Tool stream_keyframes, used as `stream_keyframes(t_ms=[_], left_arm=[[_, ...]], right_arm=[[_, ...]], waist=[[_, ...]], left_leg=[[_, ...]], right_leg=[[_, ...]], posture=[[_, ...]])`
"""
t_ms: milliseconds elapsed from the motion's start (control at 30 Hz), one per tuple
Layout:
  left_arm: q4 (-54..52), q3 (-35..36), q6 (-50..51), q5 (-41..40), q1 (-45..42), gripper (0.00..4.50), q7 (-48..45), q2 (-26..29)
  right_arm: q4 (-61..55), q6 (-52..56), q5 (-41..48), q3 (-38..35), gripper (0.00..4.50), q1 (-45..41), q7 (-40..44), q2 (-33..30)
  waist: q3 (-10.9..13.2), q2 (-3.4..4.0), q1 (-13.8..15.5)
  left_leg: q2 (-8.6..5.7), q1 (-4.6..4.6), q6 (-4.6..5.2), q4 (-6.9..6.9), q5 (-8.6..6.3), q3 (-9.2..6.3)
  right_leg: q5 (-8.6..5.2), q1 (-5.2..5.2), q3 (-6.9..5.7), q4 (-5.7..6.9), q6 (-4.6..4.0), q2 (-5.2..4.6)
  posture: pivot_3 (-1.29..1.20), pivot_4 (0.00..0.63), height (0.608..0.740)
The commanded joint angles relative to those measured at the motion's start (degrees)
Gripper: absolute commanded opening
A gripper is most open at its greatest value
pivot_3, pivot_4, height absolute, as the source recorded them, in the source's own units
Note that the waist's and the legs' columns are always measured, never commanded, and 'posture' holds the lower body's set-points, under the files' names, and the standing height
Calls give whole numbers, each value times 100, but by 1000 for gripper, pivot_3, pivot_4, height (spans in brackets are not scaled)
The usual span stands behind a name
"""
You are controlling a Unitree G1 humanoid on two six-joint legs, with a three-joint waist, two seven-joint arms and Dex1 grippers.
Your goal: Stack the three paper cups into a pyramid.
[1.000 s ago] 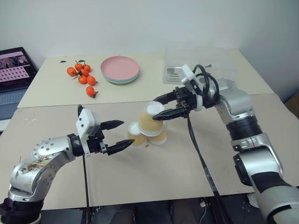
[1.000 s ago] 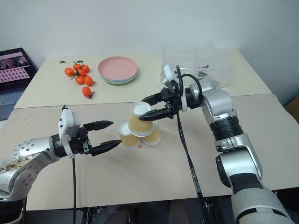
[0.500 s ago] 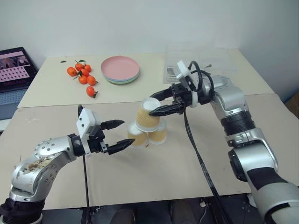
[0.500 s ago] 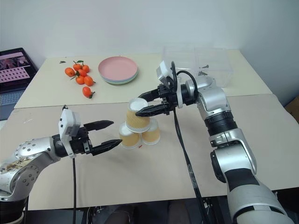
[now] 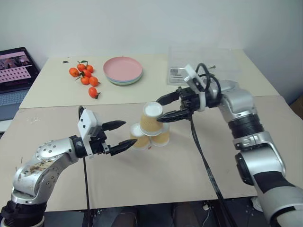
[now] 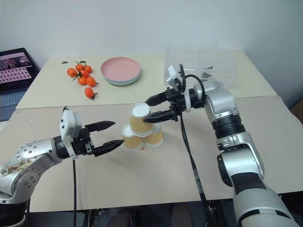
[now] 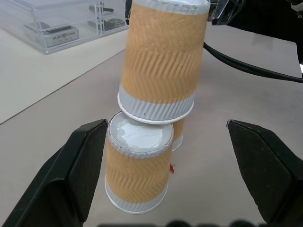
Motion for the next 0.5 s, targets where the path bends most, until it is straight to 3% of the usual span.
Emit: stream_keyframes(t_ms=[33,300,500], left_arm=[[58,149,-104,-95,-133,4305,62,-80],[363,829,37,-338,-160,4305,1090,-600],[143,1525,35,-510,626,4305,1725,-926]], right_arm=[[115,167,253,-429,4470,-117,225,-262],[252,-1,223,-1082,4470,183,-358,-734],[-814,-244,175,-1957,4470,1296,-1965,-811]], waist=[[0,0,0],[-1,-2,-4],[-3,-5,2]], left_leg=[[0,1,0,0,0,0],[2,1,1,3,0,7],[1,0,3,4,-2,14]], right_leg=[[0,1,0,0,0,0],[0,0,1,1,0,-1],[0,-2,5,1,0,-3]], posture=[[0,150,728],[0,150,728],[0,150,728]])
